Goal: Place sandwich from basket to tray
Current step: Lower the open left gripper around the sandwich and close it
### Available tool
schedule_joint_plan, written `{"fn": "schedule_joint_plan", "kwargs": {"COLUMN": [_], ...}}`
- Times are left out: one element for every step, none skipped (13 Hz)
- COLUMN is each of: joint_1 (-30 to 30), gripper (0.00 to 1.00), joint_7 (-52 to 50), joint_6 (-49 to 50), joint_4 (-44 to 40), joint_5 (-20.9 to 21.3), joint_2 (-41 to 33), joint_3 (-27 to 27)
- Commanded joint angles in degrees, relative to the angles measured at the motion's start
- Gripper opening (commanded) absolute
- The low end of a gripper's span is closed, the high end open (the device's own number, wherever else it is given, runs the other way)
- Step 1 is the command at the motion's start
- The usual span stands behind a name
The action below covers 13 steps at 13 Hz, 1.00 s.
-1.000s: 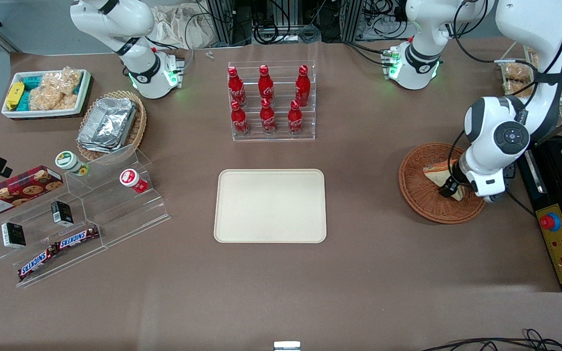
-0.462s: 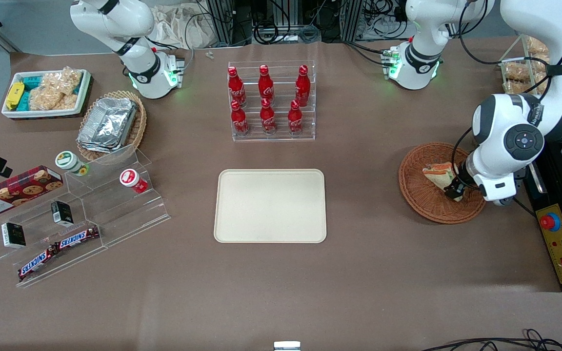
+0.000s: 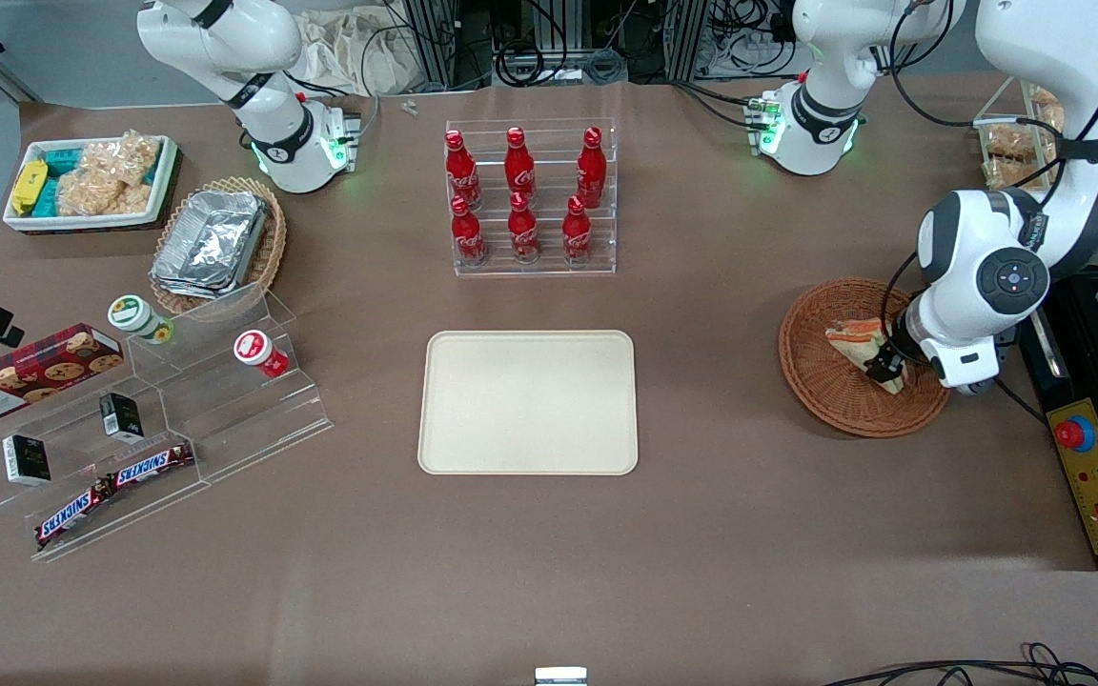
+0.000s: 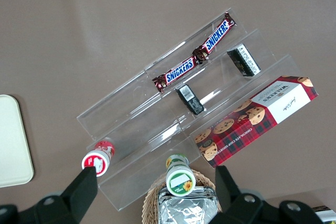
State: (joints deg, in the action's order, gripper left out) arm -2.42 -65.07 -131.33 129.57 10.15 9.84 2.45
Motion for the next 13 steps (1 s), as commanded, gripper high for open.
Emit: {"fn": "schedule_joint_plan", "kwargs": {"joint_1": [-0.39,-0.39,-0.39,-0.39,-0.39,-0.39,-0.31,-0.22,-0.04,-0.04,0.04,0.05,0.22], "gripper": [1.0,1.0,1.0,1.0,0.97,0.69,0.25,0.0,0.0,0.0,0.0,0.0,0.0], "joint_7": [-1.64,-1.64,-1.64,-1.73,-1.82,-3.21,-4.7,-4.72,-4.72,-4.28,-3.93,-3.84,-3.67], "joint_6": [-4.36,-6.64,-8.84,-9.81,-10.09,-10.52,-10.53,-10.53,-10.53,-10.44,-10.35,-10.0,-9.13], "joint_4": [2.17,3.48,4.19,4.29,4.11,3.94,3.85,3.85,3.59,3.5,3.32,2.89,1.58], "joint_5": [1.28,1.27,1.27,1.27,1.19,0.75,0.83,1.18,1.19,1.19,1.19,1.19,1.19], "joint_2": [0.88,1.58,2.29,3.08,3.69,3.7,3.61,3.44,3.35,2.91,1.95,0.9,-0.33], "joint_3": [0.18,0.18,0.18,0.18,0.18,0.18,0.18,0.27,0.27,0.36,0.36,0.44,0.53]}}
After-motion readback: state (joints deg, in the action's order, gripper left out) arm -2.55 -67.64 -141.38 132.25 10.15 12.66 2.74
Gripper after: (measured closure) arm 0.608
